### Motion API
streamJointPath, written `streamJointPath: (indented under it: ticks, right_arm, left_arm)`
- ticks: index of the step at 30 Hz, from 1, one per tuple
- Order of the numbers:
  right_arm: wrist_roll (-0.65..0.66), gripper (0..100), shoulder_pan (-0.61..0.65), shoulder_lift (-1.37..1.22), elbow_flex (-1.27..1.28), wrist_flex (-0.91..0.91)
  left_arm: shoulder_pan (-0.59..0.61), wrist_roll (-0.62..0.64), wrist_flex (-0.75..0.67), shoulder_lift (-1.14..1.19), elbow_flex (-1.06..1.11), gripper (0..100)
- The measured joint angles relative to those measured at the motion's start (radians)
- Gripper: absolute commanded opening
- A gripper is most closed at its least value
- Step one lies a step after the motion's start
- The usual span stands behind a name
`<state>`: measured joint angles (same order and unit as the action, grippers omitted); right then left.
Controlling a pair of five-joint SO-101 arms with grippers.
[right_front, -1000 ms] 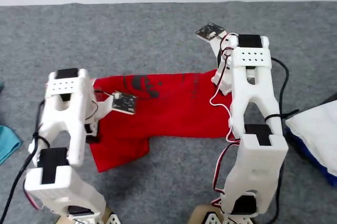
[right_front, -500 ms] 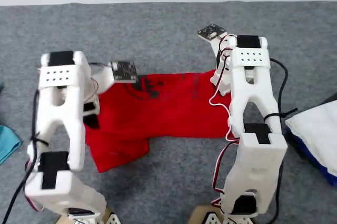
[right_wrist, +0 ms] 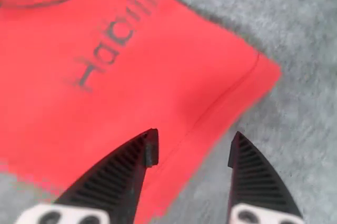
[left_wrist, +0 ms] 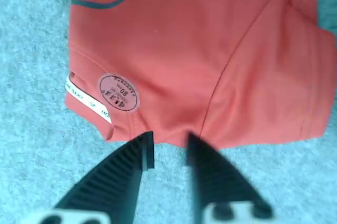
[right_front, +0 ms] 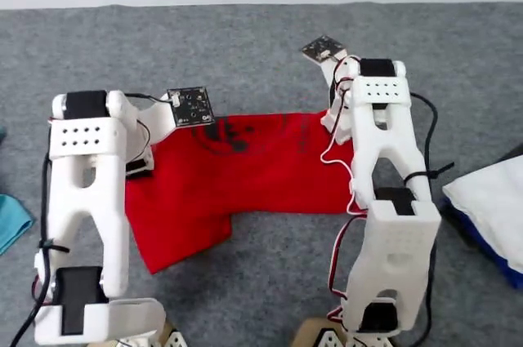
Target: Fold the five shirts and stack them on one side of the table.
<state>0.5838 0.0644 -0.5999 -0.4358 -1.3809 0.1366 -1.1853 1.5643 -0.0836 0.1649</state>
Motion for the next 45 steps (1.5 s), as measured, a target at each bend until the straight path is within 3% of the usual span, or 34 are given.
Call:
streamJointPath:
  ticks: [5,15,28,37,40,45]
  right_arm:
    - [0.0,8.2,0.008,-0.083,0.0,0.114]
    - [0.0,7.2,0.003,-0.158,-0.008,0.281]
    - [0.031,7.2,0.005,-0.196,-0.158,0.307]
    - [0.035,7.2,0.068,-0.204,-0.255,0.199]
    - [0.037,7.2,0.061,-0.259,-0.27,0.199]
    - [0.038,7.2,0.035,-0.353,-0.31,0.218]
  left_arm:
    - [0.006,0.072,-0.026,0.0,0.034,0]
    - [0.023,0.13,-0.031,0.0,0.034,0]
    - [0.023,0.13,-0.031,0.0,0.075,0]
    - [0.023,0.138,-0.048,0.0,0.117,0]
    - [0.046,0.209,-0.147,-0.002,0.167,0]
    - [0.115,0.443,-0.508,-0.002,0.321,0]
